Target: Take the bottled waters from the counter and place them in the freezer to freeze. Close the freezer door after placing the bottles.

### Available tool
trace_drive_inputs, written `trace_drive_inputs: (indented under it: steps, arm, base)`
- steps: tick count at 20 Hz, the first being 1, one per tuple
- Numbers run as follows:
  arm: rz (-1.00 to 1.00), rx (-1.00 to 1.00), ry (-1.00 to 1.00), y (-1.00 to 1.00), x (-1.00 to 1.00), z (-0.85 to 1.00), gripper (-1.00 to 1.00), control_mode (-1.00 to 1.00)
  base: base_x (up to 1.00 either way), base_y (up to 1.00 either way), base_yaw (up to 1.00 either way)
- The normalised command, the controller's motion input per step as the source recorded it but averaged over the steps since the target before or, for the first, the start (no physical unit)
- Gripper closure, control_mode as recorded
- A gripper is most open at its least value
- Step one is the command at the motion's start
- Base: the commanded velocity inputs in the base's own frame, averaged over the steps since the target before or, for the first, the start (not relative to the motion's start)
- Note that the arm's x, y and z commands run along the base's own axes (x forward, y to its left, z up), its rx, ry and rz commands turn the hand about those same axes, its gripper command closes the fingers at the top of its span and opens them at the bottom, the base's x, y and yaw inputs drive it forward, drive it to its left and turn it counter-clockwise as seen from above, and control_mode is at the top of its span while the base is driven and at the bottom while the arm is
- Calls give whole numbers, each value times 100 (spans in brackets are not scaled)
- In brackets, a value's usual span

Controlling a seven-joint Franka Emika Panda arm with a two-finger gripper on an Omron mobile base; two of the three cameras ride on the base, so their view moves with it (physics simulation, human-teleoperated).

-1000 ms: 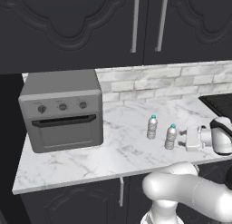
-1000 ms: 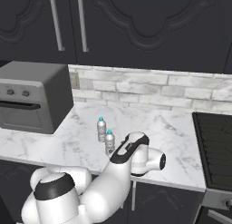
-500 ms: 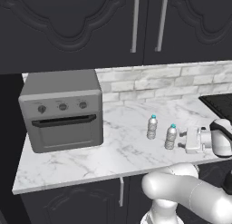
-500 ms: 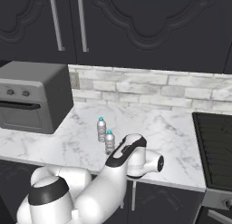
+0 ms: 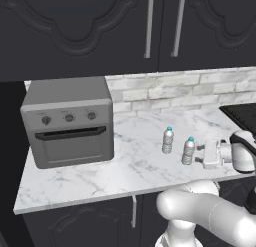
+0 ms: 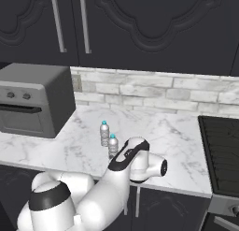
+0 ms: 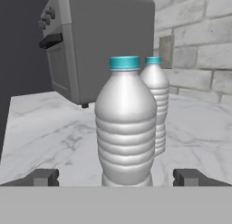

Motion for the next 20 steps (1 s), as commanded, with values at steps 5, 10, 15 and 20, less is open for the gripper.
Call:
trace_drive_inputs:
  steps: [5, 10, 15, 20]
  arm:
    - [0, 0, 0, 8, 13, 0, -100, -100]
    - [0, 1, 0, 7, 17, 0, -100, -100]
    - [0, 0, 0, 12, 19, 0, -100, -100]
    - [0, 0, 0, 3, 11, 0, -100, -100]
  base:
    - [0, 0, 0]
    - [0, 0, 0]
    - [0, 0, 0]
    - [0, 0, 0]
